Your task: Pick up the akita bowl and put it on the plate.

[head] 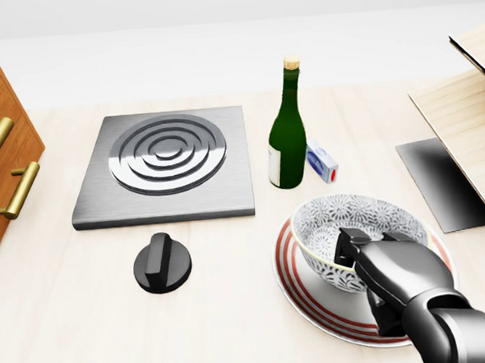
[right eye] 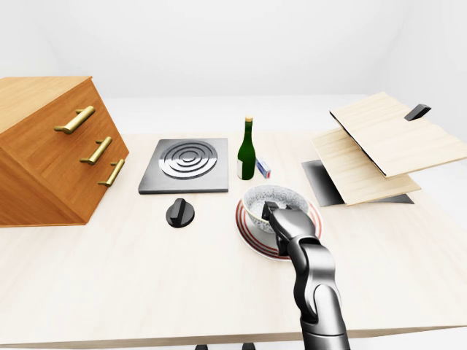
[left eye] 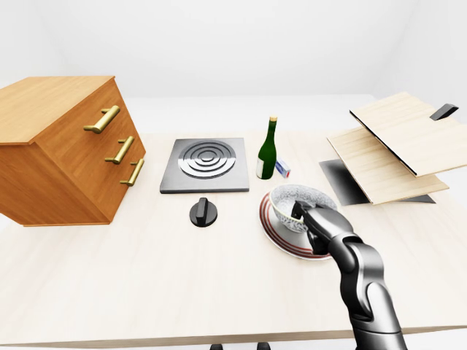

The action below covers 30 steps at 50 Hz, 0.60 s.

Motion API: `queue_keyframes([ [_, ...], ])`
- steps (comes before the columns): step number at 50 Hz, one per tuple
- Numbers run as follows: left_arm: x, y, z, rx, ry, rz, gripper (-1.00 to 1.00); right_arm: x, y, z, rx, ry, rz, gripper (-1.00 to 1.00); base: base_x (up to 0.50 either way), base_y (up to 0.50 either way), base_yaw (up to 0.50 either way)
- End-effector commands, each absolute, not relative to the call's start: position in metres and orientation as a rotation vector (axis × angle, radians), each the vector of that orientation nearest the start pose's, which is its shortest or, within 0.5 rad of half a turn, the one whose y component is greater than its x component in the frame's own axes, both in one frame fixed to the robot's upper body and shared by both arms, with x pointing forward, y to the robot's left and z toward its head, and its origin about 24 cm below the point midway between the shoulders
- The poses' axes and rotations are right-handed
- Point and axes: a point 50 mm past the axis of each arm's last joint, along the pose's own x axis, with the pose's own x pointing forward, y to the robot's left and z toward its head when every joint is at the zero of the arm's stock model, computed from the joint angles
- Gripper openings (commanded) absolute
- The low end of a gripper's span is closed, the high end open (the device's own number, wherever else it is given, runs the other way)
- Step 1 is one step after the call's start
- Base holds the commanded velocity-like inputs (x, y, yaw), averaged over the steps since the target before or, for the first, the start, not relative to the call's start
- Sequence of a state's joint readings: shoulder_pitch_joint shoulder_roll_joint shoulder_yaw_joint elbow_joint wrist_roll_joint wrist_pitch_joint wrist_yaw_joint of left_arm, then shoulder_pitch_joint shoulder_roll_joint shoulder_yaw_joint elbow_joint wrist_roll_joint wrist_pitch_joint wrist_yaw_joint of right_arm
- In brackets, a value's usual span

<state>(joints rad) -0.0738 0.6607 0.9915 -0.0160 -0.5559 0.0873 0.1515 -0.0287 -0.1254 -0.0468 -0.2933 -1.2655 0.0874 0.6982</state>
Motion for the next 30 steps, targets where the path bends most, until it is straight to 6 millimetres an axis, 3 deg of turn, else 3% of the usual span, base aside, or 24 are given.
queue_keyframes([
  [1, 0.146, 0.433, 0.218, -0.011, -0.568, 0.940, 1.00, 0.252, -0.178, 0.079, -1.367, 0.317, 0.305, -1.00, 0.00, 0.00, 0.00],
  [30, 0.150, 0.434, 0.210, -0.026, -0.533, 0.943, 1.00, 0.256, -0.190, 0.083, -1.385, 0.330, 0.272, -1.00, 0.00, 0.00, 0.00],
])
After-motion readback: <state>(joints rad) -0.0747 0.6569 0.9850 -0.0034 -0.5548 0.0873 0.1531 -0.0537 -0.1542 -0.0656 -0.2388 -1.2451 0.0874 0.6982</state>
